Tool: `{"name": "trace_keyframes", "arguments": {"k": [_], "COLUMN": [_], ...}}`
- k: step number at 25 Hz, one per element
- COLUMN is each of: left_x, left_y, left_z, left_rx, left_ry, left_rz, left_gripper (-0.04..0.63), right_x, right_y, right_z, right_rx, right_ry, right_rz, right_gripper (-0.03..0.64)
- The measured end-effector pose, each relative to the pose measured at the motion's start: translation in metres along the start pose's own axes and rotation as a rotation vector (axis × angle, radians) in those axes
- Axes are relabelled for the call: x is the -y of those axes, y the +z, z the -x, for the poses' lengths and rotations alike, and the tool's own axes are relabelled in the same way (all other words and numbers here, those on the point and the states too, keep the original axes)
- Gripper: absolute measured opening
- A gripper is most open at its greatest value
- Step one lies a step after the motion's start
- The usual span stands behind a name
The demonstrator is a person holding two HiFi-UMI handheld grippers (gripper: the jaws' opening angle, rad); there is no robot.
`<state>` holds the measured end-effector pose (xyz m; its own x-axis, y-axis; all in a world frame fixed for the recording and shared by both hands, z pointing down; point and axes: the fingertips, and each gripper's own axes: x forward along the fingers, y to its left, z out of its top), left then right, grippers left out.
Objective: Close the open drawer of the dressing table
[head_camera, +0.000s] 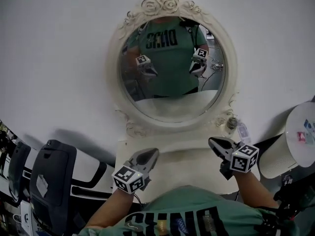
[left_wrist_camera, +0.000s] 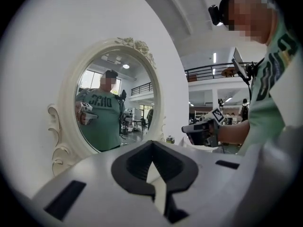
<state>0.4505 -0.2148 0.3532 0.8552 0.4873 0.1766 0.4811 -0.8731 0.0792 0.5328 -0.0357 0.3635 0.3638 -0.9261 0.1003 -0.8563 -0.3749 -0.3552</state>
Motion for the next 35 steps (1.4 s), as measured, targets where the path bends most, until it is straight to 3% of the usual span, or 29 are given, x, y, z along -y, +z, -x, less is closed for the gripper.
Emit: {"name": "trace_keyframes", "arguments": {"k": [5, 9, 17, 26, 35], "left_x": [-0.004, 0.005, 0.026, 0.012, 0.007], "left_y": [0.000, -0.008, -0.024, -0.028, -0.028], "left_z": [-0.004, -0.014, -0.034, -0.011, -0.006], "left_rx": [0.036, 0.056, 0.054, 0.061, 0.054], "left_ry": [-0.043, -0.028, 0.016, 0.071, 0.056], "left_rz": [0.034, 0.092, 0.139, 0.149, 0.138], "left_gripper": [0.009, 0.009, 0.009, 0.009, 0.009], "right_x": [-0.003, 0.016, 0.035, 0.027, 0.023], "right_y": [0.001, 0.000, -0.011, -0.007, -0.011], "right_z": [0.005, 0.014, 0.011, -0.008, -0.012], "right_rx": [-0.018, -0.030, -0.096, -0.091, -0.087], "right_ry": [-0.028, -0.028, 0.039, 0.067, 0.058], "right_rz": [0.026, 0.003, 0.022, 0.039, 0.031], "right_gripper": [0.011, 0.011, 0.011, 0.011, 0.011]}}
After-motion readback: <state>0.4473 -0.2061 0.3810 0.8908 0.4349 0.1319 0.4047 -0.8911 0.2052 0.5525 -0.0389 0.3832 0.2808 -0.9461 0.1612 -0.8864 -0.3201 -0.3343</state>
